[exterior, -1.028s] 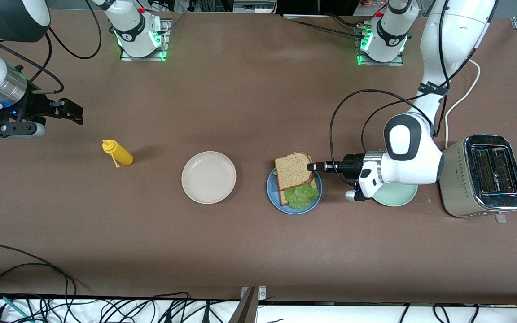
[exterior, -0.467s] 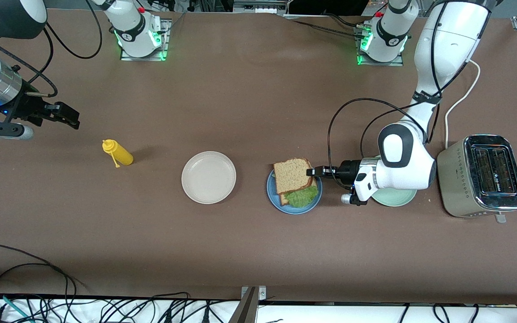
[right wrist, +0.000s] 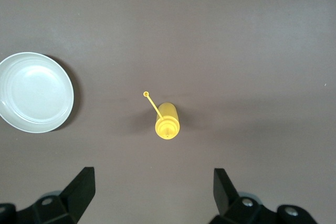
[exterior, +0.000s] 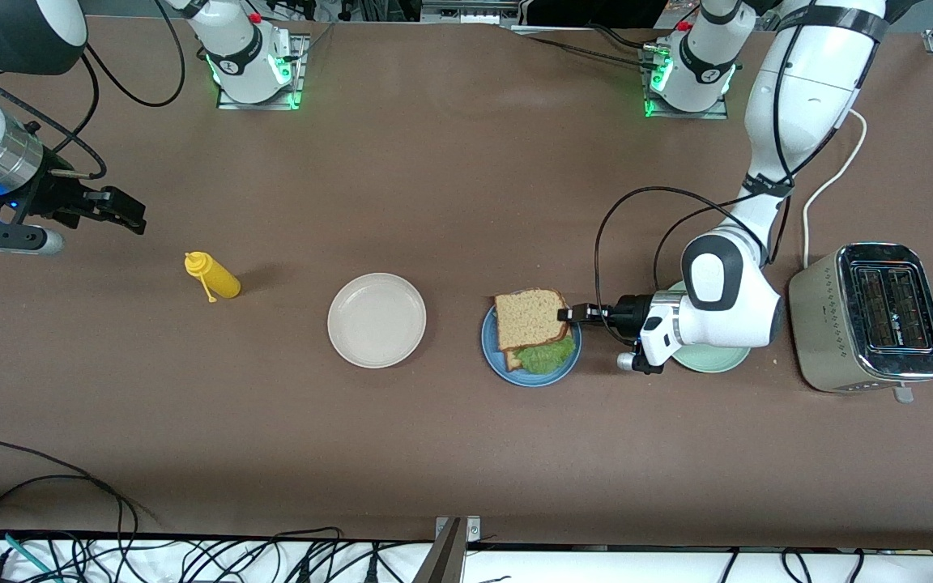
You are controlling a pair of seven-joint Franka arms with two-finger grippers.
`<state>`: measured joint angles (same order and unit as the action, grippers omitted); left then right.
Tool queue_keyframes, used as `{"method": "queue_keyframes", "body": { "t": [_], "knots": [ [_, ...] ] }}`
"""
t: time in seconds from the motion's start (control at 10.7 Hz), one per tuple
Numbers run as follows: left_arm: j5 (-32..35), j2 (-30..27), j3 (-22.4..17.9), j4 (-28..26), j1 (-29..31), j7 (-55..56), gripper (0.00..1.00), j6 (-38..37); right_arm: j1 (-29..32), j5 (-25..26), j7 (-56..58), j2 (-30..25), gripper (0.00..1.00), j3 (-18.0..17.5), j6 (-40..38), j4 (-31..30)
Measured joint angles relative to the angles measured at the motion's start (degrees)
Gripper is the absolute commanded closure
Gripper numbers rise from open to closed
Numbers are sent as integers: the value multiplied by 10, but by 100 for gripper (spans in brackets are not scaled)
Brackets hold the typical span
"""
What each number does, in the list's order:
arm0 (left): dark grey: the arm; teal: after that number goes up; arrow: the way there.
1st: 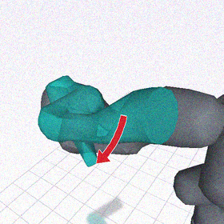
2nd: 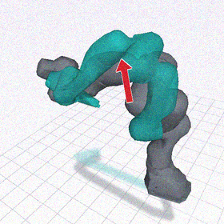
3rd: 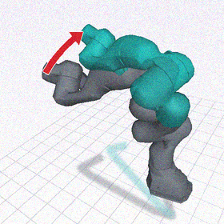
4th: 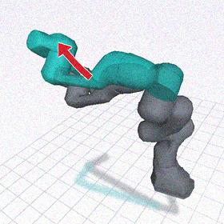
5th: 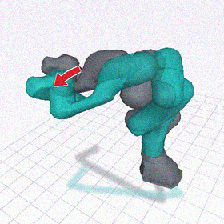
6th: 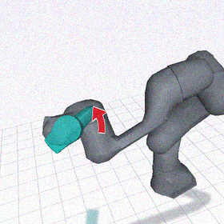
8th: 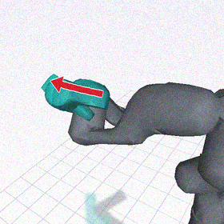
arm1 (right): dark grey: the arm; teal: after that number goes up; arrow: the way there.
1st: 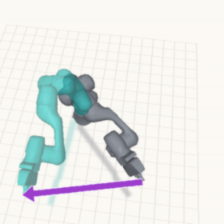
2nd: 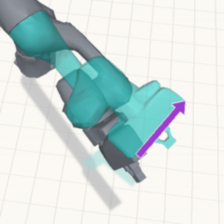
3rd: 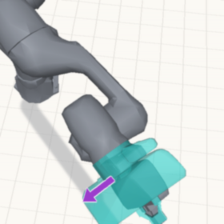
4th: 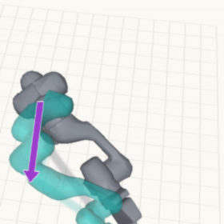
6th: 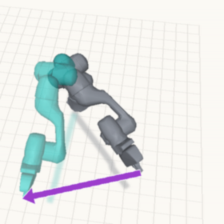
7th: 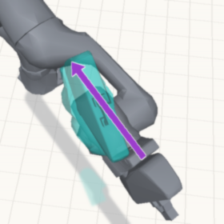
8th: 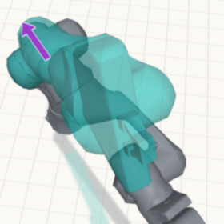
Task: Make sandwich in blue plate with both arms
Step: 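Carry the toast with the left gripper and lower it onto the lettuce, then open the left gripper and release the toast on the sandwich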
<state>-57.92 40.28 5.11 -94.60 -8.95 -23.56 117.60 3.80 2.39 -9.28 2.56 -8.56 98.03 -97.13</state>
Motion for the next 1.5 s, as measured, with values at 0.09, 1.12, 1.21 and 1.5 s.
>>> {"method": "queue_keyframes", "body": {
  "t": [0.09, 1.12, 1.21, 1.5],
  "knots": [
    [0, 4, -3, 4, 0, -2, 55, 0, 0, 0, 0, 0, 0, 0, 0, 0],
    [0, 4, -38, 38, 8, -3, 0, -7, 0, 0, -14, 0, 0, 0, 0, 0],
    [26, -13, -44, 38, 16, -4, 0, -25, 0, 0, -14, 0, 0, 0, 1, 0],
    [169, -98, -48, 21, 43, -3, 0, -56, -1, 0, -15, 0, 0, 0, 3, 0]
  ]
}}
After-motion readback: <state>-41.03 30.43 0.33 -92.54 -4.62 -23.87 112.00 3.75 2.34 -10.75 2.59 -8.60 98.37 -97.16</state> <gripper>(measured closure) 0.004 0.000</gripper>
